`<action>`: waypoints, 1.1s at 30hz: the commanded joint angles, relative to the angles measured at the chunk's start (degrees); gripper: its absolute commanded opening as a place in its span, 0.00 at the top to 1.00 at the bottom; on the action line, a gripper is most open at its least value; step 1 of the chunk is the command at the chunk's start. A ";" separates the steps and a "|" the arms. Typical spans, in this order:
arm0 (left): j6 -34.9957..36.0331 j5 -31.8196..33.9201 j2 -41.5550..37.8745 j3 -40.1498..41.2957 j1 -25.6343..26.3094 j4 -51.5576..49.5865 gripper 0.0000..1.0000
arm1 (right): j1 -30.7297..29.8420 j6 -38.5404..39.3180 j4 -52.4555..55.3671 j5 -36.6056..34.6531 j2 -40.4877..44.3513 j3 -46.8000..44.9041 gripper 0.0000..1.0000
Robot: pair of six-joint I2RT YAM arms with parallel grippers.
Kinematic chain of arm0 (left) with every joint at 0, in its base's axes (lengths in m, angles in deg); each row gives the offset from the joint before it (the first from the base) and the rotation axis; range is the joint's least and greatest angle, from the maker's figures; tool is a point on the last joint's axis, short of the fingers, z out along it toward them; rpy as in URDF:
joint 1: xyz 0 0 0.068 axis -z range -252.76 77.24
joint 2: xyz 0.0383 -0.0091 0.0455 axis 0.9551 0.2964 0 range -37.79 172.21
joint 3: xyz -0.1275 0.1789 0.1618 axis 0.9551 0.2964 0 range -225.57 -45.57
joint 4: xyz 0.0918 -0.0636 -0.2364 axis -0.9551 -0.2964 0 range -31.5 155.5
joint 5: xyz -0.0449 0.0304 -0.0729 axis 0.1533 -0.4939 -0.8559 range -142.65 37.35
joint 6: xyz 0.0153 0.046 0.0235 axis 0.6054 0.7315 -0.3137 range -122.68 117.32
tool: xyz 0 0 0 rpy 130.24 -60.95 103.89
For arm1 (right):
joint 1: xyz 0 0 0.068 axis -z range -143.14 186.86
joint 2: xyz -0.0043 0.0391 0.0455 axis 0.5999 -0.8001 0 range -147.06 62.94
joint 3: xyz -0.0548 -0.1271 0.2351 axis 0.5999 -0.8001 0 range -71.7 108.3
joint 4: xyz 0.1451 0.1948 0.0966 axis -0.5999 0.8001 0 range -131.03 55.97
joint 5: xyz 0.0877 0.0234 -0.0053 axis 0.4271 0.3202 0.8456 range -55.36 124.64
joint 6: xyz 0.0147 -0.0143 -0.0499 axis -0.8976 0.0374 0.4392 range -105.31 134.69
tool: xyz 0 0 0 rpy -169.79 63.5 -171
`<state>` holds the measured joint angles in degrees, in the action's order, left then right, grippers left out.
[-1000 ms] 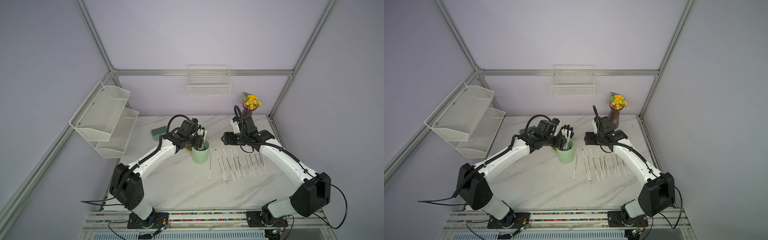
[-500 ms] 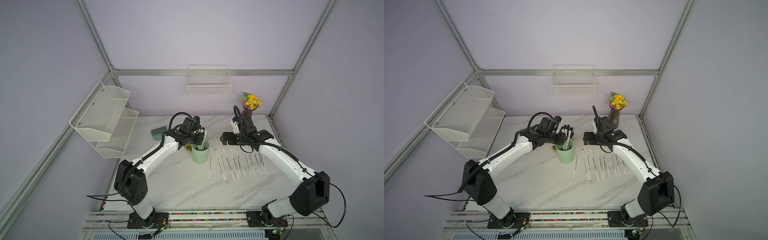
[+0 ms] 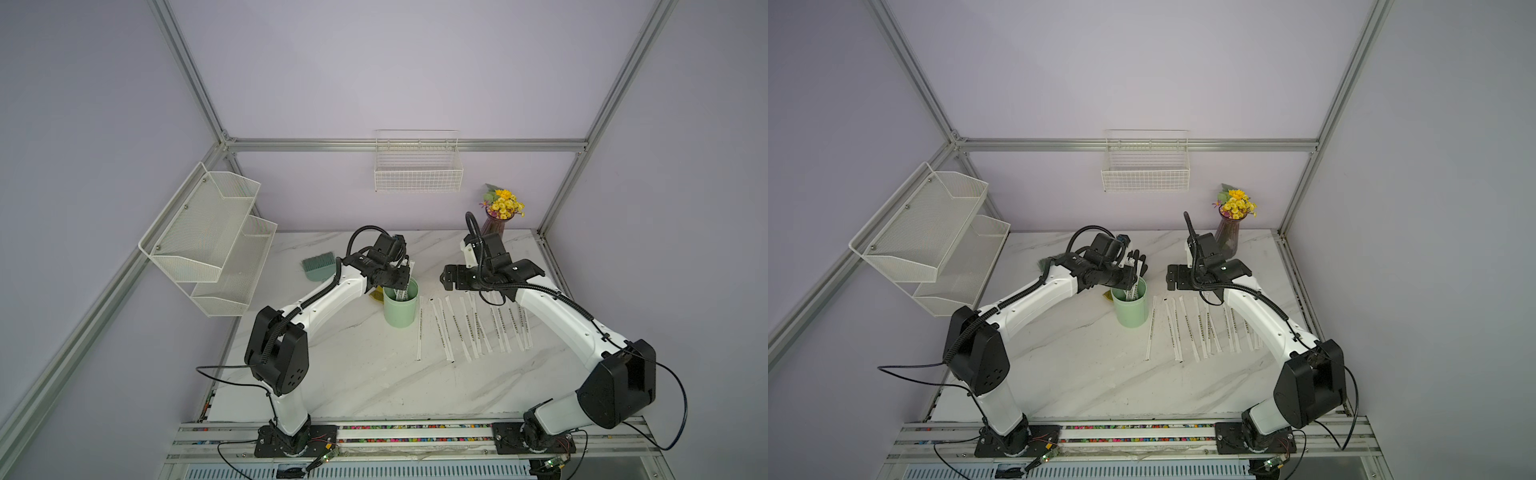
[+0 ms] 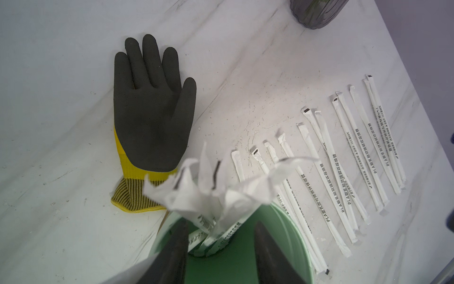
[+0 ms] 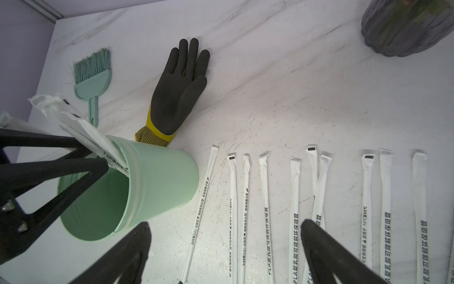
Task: Take the straws out of the storage container
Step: Pick up the straw from the container.
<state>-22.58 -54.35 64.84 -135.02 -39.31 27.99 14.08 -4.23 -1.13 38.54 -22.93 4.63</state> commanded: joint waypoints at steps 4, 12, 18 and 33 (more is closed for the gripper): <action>0.62 -0.68 -0.06 -2.92 0.21 -0.56 0.64 | -0.28 -0.16 -0.10 -0.98 -0.70 1.45 0.03; 0.47 -0.63 -0.17 -2.84 0.22 -0.95 0.74 | -0.34 0.02 -0.11 -0.92 -1.33 1.80 0.03; 0.39 -0.60 -0.66 -2.81 0.63 -1.50 0.74 | -0.25 0.12 -0.15 -0.87 -1.72 1.84 0.03; 0.70 -0.27 0.50 -3.45 1.09 -1.87 0.82 | -0.24 0.02 0.01 -1.08 -1.37 1.80 0.03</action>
<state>-22.56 -54.78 65.43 -136.13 -38.50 26.39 14.08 -4.17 -0.93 38.28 -24.20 4.90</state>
